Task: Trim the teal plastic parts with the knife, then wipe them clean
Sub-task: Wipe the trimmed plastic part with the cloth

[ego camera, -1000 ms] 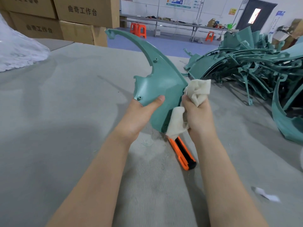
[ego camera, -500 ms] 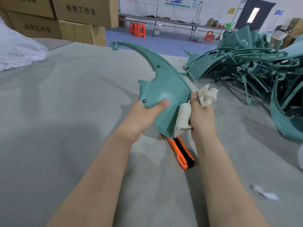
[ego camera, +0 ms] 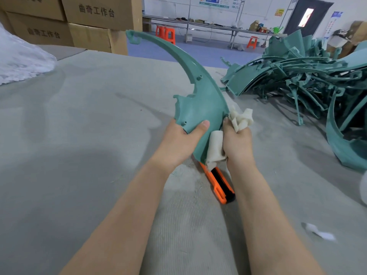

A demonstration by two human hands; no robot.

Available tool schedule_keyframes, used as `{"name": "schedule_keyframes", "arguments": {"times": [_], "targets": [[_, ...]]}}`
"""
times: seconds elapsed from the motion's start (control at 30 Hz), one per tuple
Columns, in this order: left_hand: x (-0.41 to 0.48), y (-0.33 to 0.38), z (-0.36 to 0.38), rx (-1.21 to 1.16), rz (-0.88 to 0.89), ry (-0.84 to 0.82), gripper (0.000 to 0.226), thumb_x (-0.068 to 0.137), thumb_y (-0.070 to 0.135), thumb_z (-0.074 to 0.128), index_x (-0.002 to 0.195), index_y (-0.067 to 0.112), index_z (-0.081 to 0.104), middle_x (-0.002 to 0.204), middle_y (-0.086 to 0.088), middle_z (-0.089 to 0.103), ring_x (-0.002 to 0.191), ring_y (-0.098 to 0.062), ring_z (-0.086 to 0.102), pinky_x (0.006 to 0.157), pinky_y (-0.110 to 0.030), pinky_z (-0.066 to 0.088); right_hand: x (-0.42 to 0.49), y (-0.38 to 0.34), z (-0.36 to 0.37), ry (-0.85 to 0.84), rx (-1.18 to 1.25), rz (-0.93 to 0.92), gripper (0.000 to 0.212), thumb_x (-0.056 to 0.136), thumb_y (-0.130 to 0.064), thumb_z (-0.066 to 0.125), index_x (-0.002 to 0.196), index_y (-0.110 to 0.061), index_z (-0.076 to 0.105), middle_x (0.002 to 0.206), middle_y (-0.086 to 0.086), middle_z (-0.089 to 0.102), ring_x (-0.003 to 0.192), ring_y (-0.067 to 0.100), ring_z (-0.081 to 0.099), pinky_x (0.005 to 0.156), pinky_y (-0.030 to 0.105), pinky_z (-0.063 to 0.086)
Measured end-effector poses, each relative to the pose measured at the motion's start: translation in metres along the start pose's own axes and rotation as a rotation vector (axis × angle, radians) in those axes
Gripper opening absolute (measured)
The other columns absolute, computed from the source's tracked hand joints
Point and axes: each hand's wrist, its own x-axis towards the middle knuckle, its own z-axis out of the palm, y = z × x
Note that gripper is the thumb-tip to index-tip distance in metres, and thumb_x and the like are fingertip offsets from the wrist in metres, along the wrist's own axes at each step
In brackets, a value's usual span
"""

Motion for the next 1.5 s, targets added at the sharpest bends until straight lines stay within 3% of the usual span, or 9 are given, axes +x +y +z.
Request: {"name": "schedule_keyframes", "arguments": {"times": [0.2,0.37,0.57,0.7,0.87,1.0,1.2,1.37,1.5], "targets": [[0.003,0.0,-0.006,-0.007,0.009,0.105,0.016,0.092,0.014,0.064,0.098,0.029,0.061,0.098,0.012,0.068,0.092,-0.001,0.065,0.085,-0.017,0.051,-0.006,-0.001,0.011,-0.217,-0.055,0.015,0.022,0.096,-0.001,0.043,0.089,-0.012,0.061,0.088,0.019,0.063,0.08,0.026,0.059,0.074,0.04,0.052],[0.003,-0.002,-0.003,-0.03,0.03,0.067,0.018,0.09,0.015,0.066,0.089,0.032,0.062,0.088,0.021,0.068,0.084,0.006,0.066,0.077,-0.013,0.052,-0.002,0.0,0.006,-0.104,-0.014,0.012,0.02,0.098,-0.016,0.052,0.081,-0.021,0.061,0.088,0.01,0.067,0.086,0.026,0.065,0.085,0.048,0.054],[0.004,-0.002,-0.002,-0.082,0.038,0.071,0.02,0.091,0.013,0.064,0.09,0.034,0.061,0.088,0.023,0.069,0.086,0.008,0.066,0.077,-0.01,0.051,-0.003,0.004,0.008,-0.065,0.122,-0.02,0.023,0.098,-0.03,0.054,0.077,-0.024,0.062,0.056,-0.018,0.065,0.058,-0.002,0.062,0.054,0.013,0.048],[0.005,0.0,-0.006,-0.066,0.028,0.119,0.02,0.092,0.016,0.063,0.096,0.035,0.058,0.099,0.019,0.067,0.097,0.001,0.063,0.088,-0.015,0.048,-0.004,0.0,0.012,-0.234,0.301,0.094,0.033,0.097,-0.05,0.044,0.093,-0.025,0.066,0.087,-0.011,0.074,0.086,0.004,0.069,0.079,0.022,0.051],[0.005,0.002,-0.01,-0.108,0.008,0.119,0.019,0.093,0.013,0.062,0.1,0.031,0.061,0.111,0.004,0.069,0.107,-0.011,0.064,0.098,-0.035,0.05,-0.006,0.002,0.014,-0.24,0.137,0.01,0.018,0.096,-0.017,0.05,0.086,-0.026,0.063,0.08,-0.008,0.071,0.079,0.007,0.067,0.077,0.027,0.055],[0.005,0.002,-0.012,-0.102,0.024,0.071,0.02,0.091,0.015,0.064,0.096,0.034,0.062,0.103,0.013,0.07,0.102,-0.006,0.065,0.091,-0.027,0.052,-0.003,0.003,0.014,-0.205,0.062,-0.048,0.011,0.097,-0.015,0.054,0.096,-0.021,0.064,0.097,0.003,0.07,0.098,0.02,0.066,0.094,0.043,0.053],[0.003,0.0,-0.003,0.001,0.04,0.035,0.016,0.089,0.019,0.067,0.091,0.033,0.06,0.092,0.019,0.068,0.086,0.007,0.064,0.077,-0.012,0.052,0.0,0.003,0.009,-0.001,0.021,0.018,0.033,0.098,-0.033,0.052,0.069,-0.022,0.06,0.068,-0.003,0.064,0.071,0.015,0.062,0.072,0.034,0.051],[0.005,0.002,-0.007,0.0,0.061,0.085,0.019,0.09,0.016,0.065,0.094,0.033,0.059,0.094,0.02,0.066,0.092,0.003,0.064,0.084,-0.014,0.05,-0.004,-0.002,0.014,-0.174,-0.077,-0.037,0.02,0.094,0.001,0.043,0.095,0.001,0.062,0.093,0.017,0.068,0.087,0.03,0.064,0.08,0.041,0.053],[0.003,0.001,-0.007,-0.014,0.044,0.086,0.017,0.089,0.017,0.067,0.097,0.031,0.06,0.097,0.016,0.068,0.096,-0.003,0.066,0.085,-0.018,0.052,-0.002,-0.001,0.011,-0.096,-0.132,0.0,0.019,0.095,-0.007,0.045,0.091,-0.003,0.063,0.089,0.015,0.067,0.086,0.029,0.064,0.084,0.046,0.053]]}}
